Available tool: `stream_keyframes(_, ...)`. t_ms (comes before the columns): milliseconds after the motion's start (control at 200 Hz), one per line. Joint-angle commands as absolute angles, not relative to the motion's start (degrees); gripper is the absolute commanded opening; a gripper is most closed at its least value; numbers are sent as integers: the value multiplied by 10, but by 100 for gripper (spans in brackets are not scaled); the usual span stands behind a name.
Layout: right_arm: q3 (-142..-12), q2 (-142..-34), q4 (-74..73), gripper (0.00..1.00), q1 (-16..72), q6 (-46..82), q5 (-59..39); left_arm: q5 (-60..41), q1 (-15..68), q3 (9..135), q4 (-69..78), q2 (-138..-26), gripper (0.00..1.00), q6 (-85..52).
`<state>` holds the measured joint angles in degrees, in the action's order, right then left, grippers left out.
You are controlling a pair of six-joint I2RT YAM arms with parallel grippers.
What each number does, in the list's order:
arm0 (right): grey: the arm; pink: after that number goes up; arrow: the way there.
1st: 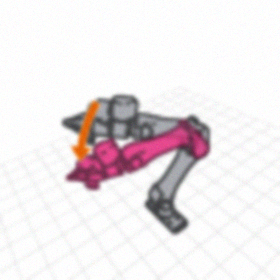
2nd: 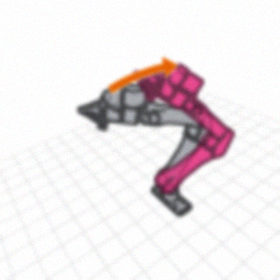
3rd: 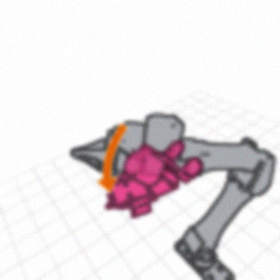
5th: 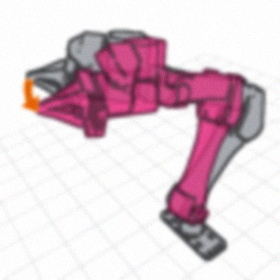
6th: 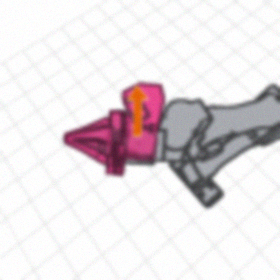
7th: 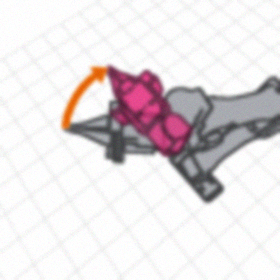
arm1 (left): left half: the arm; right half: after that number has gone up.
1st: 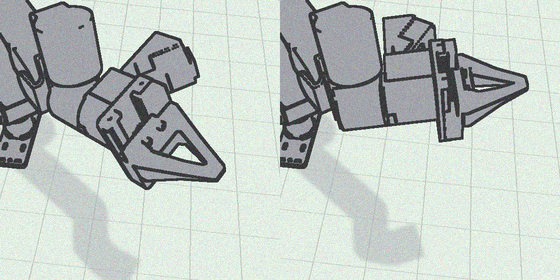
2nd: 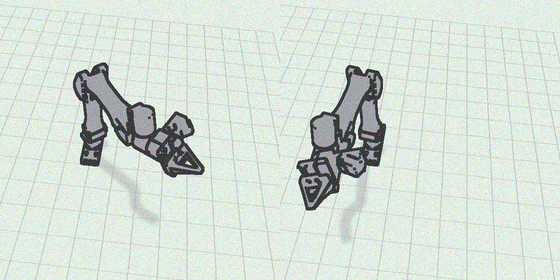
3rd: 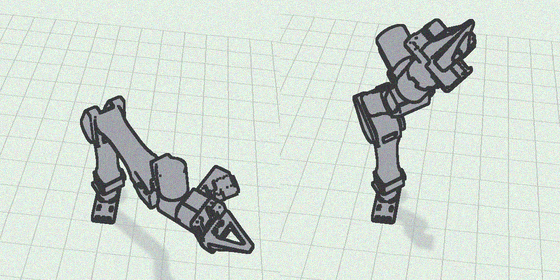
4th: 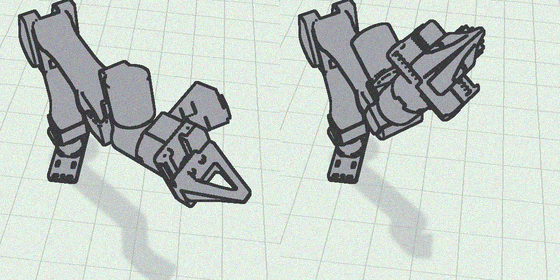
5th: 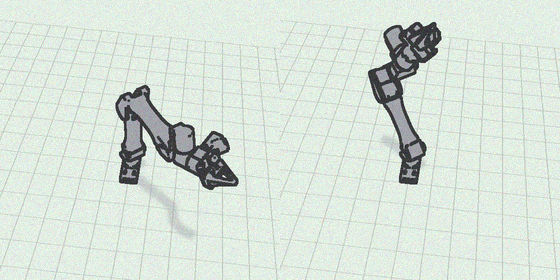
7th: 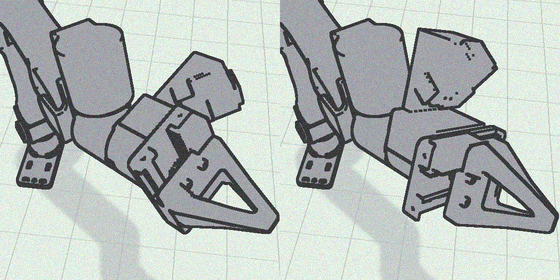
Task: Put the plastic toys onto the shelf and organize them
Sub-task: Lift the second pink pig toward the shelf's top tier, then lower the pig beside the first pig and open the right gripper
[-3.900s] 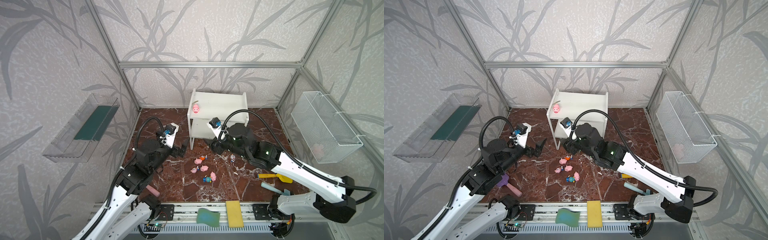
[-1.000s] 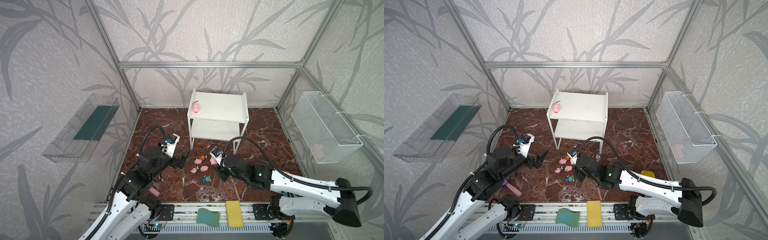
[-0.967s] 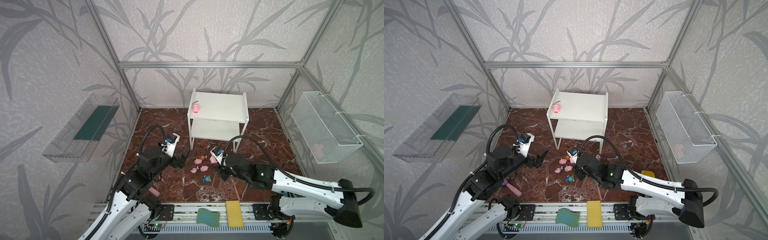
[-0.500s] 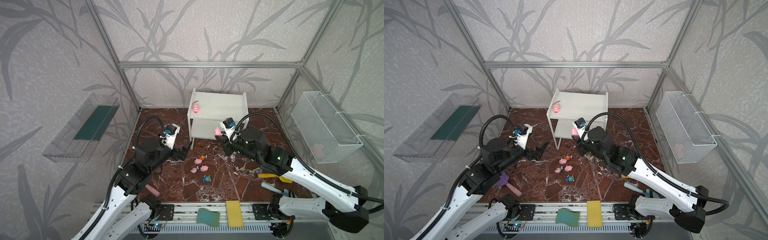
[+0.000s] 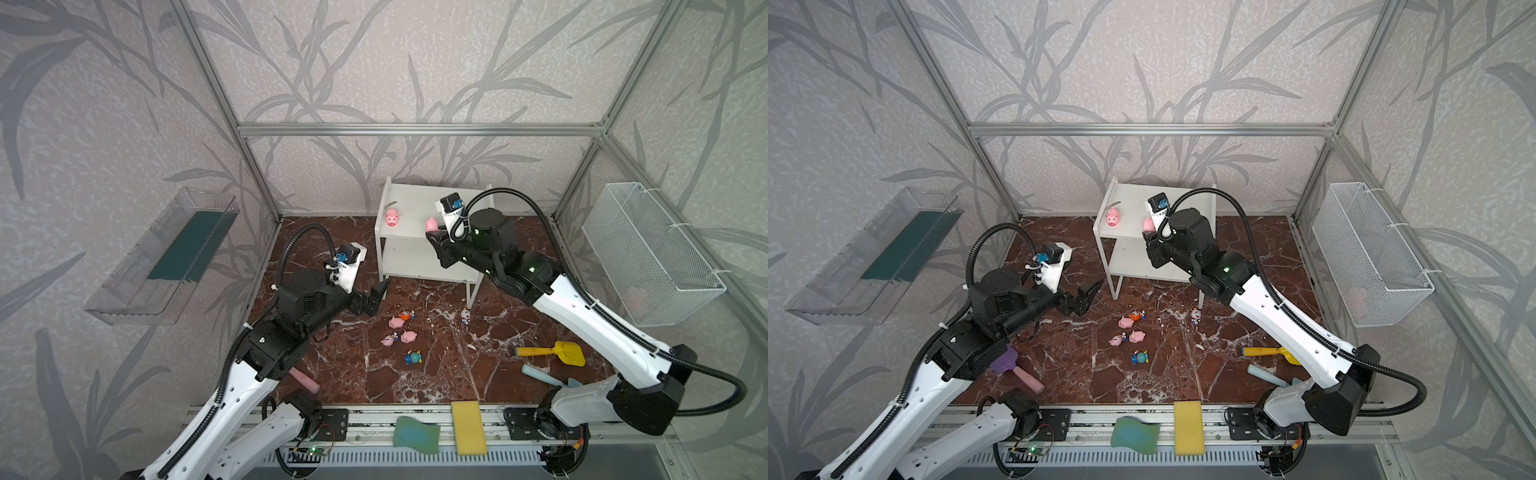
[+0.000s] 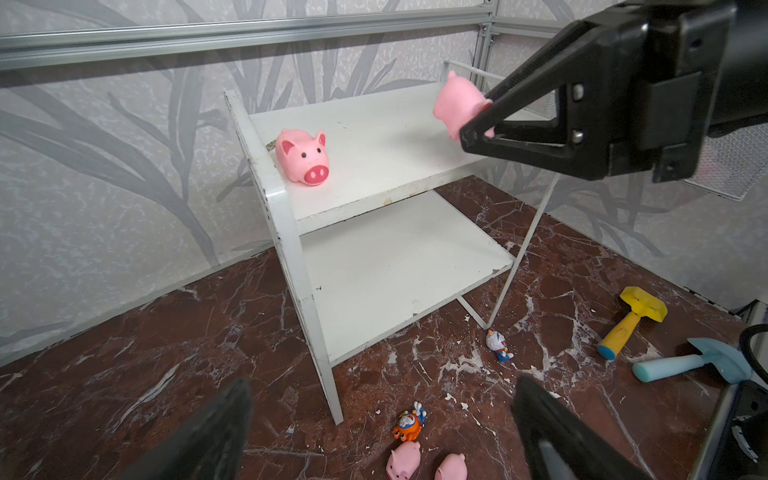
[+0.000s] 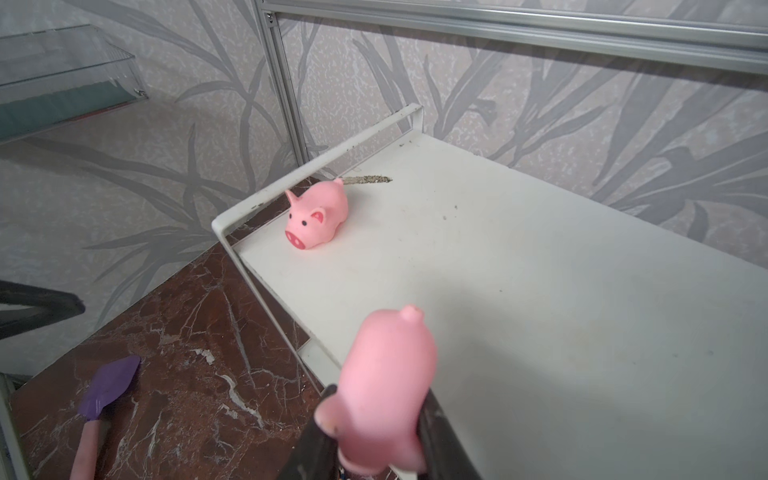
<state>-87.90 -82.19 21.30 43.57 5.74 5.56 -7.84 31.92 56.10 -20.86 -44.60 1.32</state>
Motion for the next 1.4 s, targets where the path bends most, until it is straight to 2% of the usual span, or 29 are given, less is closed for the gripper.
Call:
stream_keyframes(0,-906,-850,215,30,429,65,39,-76,321,551,-192,-436,99,29)
stream_keyframes(570,-1003,-960,221,32,424,88,42,-77,316,511,-178,-413,99,27)
stream_keyframes(1000,-1008,-940,216,52,424,81,40,-89,303,503,-171,-411,99,19)
stream_keyframes(1394,-984,-875,214,66,414,65,60,-101,287,502,-164,-414,99,9)
